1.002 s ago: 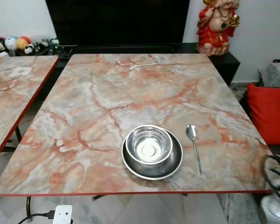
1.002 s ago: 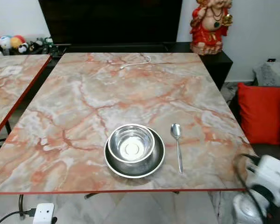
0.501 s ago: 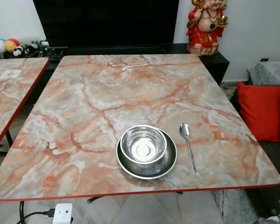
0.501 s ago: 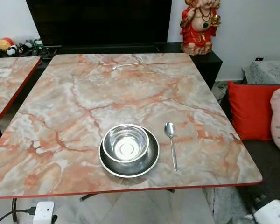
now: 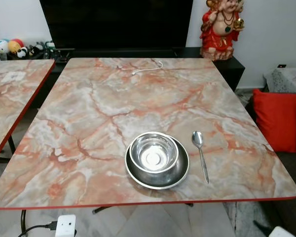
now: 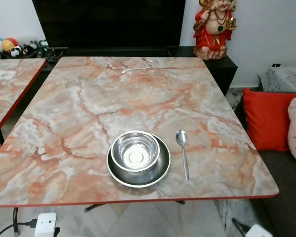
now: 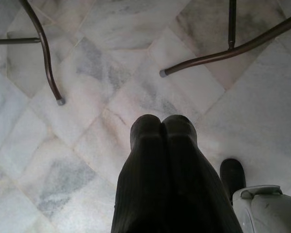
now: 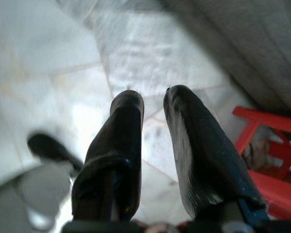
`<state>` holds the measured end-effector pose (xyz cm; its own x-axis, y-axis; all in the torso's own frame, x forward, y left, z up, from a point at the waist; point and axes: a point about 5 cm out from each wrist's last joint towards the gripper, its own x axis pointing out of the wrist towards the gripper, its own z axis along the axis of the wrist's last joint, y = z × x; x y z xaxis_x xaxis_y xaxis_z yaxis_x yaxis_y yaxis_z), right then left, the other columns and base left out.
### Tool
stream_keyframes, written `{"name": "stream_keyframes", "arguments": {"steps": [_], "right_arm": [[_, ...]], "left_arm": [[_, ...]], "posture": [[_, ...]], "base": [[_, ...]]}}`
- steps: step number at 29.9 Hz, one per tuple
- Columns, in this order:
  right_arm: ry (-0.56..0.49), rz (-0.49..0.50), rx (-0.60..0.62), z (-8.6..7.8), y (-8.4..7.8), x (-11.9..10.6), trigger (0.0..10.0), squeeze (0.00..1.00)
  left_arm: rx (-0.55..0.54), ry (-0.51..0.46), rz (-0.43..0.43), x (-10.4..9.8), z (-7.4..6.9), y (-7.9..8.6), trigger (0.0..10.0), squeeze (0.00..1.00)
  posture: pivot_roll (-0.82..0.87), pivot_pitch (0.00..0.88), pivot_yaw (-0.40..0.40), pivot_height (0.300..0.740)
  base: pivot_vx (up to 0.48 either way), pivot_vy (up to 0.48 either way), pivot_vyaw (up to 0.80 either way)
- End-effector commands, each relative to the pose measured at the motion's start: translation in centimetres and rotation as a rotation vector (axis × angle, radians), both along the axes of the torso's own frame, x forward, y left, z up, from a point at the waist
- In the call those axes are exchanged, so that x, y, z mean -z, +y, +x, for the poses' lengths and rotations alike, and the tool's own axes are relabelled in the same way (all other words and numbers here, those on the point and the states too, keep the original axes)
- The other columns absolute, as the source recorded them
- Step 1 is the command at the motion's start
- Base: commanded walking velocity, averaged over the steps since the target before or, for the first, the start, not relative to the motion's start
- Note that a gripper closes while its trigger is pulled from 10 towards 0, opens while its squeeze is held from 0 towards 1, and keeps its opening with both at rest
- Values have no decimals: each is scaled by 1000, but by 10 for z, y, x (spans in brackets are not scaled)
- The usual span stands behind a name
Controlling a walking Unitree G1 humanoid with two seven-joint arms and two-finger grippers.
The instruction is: Setting the table
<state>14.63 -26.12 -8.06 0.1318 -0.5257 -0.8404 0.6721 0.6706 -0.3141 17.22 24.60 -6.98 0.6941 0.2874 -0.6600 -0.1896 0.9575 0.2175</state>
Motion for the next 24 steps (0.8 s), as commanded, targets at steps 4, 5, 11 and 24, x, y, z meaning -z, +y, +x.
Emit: {"name": "stream_keyframes", "arguments": {"steps": [4, 5, 11, 24], "right_arm": [[-48, 141, -447, 13, 31, 8, 10000, 0], [-67, 145, -446, 14, 32, 8, 10000, 0], [-236, 234, -622, 38, 58, 1, 10000, 0], [-268, 267, -754, 41, 72, 1, 10000, 0]], "left_arm": [[-14, 28, -12, 3, -4, 1, 10000, 0], [-13, 31, -15, 3, -4, 0, 10000, 0], [7, 66, -37, 5, -6, -1, 10000, 0], [58, 104, -82, 7, -4, -5, 10000, 0]], "posture": [[-18, 0, -36, 740], [-18, 0, -36, 740], [-26, 0, -23, 740], [-35, 0, 13, 740]], "base": [[0, 0, 0], [0, 0, 0], [0, 0, 0], [0, 0, 0]]}}
